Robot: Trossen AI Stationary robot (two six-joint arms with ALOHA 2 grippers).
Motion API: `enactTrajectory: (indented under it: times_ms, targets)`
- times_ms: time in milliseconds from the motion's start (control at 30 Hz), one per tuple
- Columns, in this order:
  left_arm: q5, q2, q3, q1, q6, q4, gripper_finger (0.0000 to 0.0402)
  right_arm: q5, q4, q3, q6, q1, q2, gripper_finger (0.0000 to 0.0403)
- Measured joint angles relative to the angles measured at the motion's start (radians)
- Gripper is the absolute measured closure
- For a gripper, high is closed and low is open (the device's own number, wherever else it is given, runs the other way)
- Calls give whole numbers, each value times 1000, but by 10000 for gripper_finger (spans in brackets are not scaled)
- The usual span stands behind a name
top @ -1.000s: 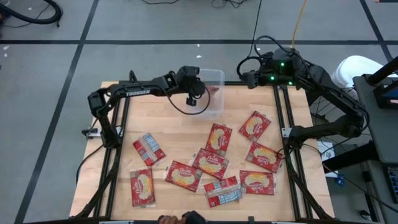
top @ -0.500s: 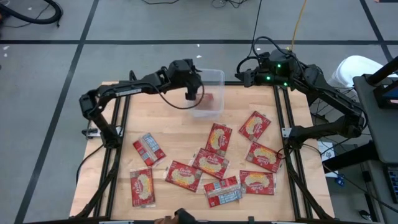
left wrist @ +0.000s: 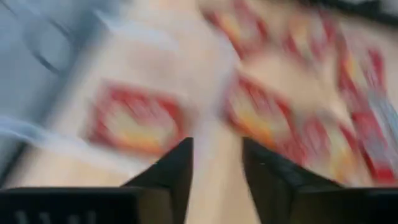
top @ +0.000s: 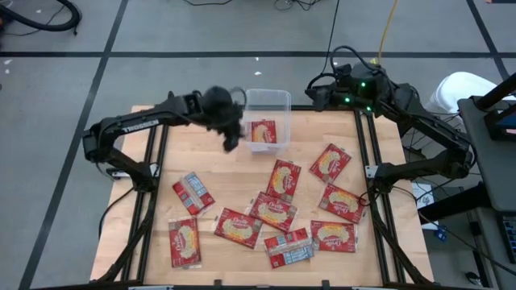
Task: Sort popcorn bags into baskets
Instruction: Adjust the transparent container
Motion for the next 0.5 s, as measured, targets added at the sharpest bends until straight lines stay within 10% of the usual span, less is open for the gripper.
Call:
enactTrajectory:
  times_ms: [167, 500]
  targets:
    - [5, 11, -55, -82, 59, -39, 346, -42, 94, -91, -49, -5, 2, 211]
    - [-35, 16, -365, -123, -21, 585, 376, -351, 159, -219, 18, -34, -2, 250]
